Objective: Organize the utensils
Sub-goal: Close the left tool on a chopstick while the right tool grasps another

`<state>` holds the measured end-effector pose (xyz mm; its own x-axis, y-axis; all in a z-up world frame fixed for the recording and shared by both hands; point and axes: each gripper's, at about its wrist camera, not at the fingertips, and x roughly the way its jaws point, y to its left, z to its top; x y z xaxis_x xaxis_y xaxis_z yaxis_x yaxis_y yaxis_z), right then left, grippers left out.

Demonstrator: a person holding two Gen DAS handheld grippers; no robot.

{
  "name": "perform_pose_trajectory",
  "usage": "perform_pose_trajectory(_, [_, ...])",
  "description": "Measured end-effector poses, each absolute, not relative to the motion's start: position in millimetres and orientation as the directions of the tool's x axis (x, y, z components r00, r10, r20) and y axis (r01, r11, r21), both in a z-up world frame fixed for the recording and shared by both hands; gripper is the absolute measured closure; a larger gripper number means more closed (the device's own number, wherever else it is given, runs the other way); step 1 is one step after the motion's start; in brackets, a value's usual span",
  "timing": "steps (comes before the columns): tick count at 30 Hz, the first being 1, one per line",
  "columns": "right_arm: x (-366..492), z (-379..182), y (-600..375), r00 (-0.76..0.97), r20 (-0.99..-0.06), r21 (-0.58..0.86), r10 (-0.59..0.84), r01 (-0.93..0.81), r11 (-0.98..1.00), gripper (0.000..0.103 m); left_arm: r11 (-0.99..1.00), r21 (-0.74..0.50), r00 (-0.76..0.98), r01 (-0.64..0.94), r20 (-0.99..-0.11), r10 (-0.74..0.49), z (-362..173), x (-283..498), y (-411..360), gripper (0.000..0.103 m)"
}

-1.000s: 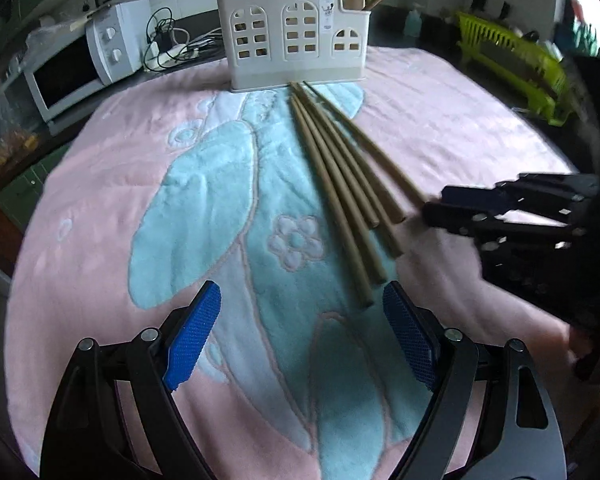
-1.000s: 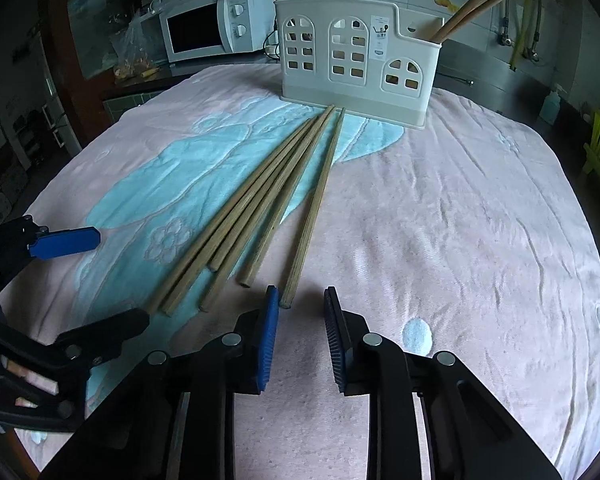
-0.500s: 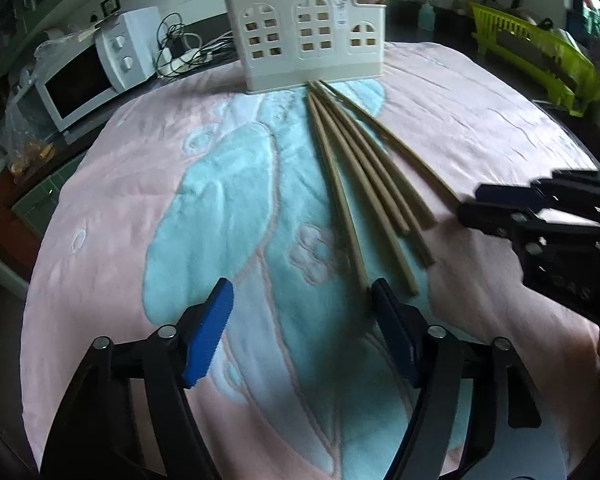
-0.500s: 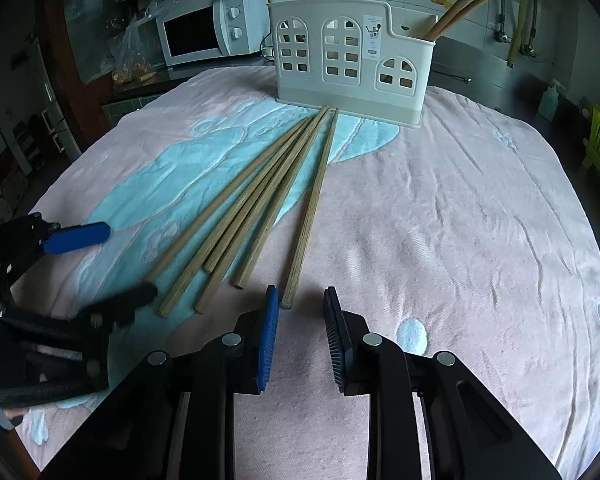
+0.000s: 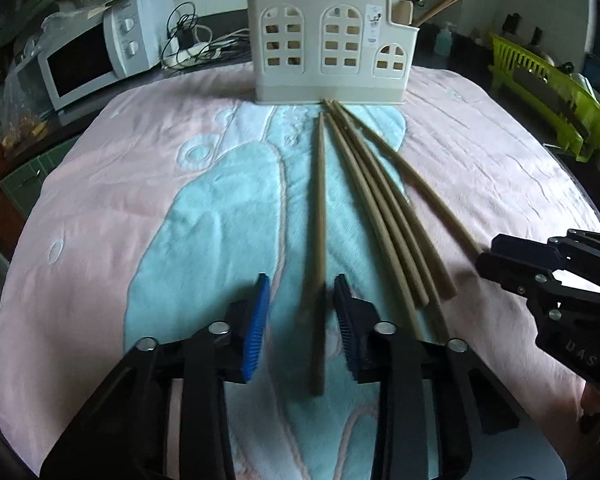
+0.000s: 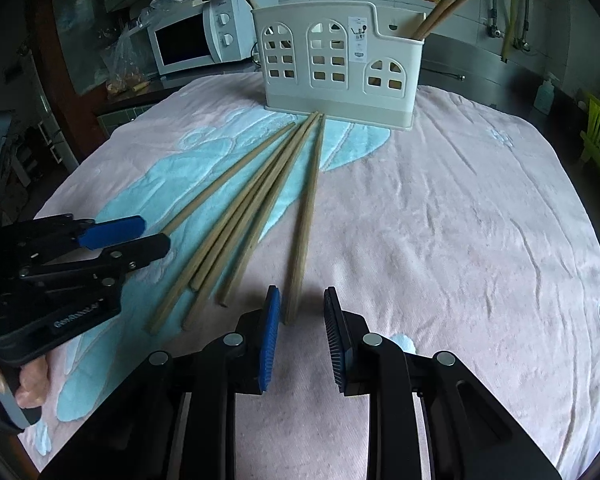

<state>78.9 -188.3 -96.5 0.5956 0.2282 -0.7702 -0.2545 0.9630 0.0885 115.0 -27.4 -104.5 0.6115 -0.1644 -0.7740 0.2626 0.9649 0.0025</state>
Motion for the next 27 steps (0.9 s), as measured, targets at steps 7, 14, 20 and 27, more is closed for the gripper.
perform_pose_trajectory(7, [89.3,-99.9,-186.6,0.594,-0.767,0.11,0.241,-0.249,0.962,0.083,0.958,0.01,0.619,0.285,-0.766,-0.176,-104.8,123.1,-36.7,0.088])
perform_pose_trajectory(14, [94.7,-98.9,-191.0,0.595,-0.766,0.123,0.243,-0.234,0.964,0.096,0.959,-0.038,0.608,0.282,-0.765,-0.21,-103.4,127.7,-32.3,0.097])
perform_pose_trajectory(20, [83.4,-77.0,-197.5,0.643,-0.73,0.098,0.233,-0.239,0.966,0.096,0.954,-0.079,0.621,0.29,-0.743,-0.25,-89.5,125.4,-24.1,0.098])
perform_pose_trajectory(27, [78.3,-29.5,-204.6,0.73,-0.639,0.085,0.241,-0.244,0.966,0.096,0.949,-0.116,0.672,0.293,-0.681,-0.29,-53.7,125.1,-14.4,0.098])
